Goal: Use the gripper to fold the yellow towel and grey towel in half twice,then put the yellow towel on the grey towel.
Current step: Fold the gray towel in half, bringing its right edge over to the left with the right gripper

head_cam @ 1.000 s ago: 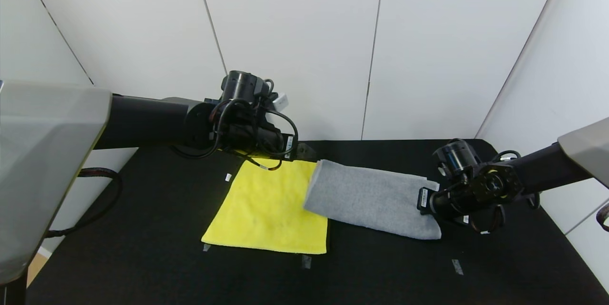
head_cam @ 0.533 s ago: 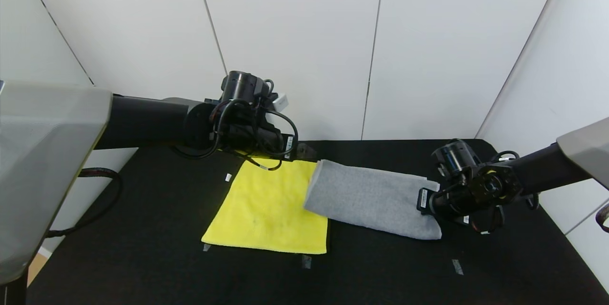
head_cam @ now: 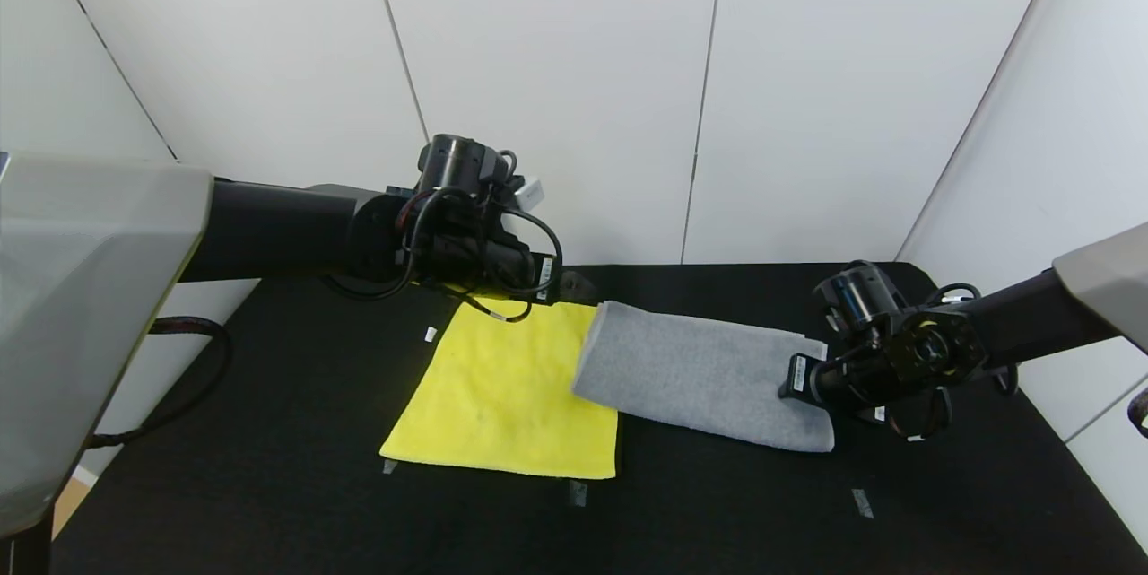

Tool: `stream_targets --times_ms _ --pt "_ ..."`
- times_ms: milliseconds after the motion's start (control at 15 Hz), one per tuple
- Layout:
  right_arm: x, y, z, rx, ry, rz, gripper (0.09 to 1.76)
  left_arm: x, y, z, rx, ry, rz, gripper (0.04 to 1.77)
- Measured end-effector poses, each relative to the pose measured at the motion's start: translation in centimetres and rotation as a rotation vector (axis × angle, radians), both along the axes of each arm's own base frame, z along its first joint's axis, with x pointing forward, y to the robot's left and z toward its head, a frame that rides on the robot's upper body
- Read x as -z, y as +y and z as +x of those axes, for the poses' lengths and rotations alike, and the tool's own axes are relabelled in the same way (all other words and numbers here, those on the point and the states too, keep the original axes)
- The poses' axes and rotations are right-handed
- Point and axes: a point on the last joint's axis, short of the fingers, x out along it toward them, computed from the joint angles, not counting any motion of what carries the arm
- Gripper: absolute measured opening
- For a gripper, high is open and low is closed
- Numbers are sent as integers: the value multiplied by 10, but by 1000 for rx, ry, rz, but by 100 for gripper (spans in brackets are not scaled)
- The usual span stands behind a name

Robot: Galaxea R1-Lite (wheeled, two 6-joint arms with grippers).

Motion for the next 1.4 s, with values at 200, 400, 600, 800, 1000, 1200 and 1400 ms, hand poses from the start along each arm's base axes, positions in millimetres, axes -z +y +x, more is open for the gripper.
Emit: stream_targets --times_ms 200,400,600,800,1000,1200,1400 --pt "0 -1 0 2 4 -1 119 0 0 0 1 0 0 172" --pt "1 -1 0 4 5 -1 134 0 0 0 -1 -1 0 172" --pt "3 -1 0 3 8 -1 141 0 0 0 -1 -2 0 172" --pt "2 0 -1 0 7 0 146 0 0 0 -1 -1 -1 172" --pt "1 2 -2 -6 7 -1 149 -1 0 0 -1 -2 -1 172" --pt "-4 9 -5 -24 -1 1 155 -2 1 0 -1 -5 -2 172" --pt "-18 16 -10 -44 -36 10 160 -3 1 -1 -1 -8 -3 172"
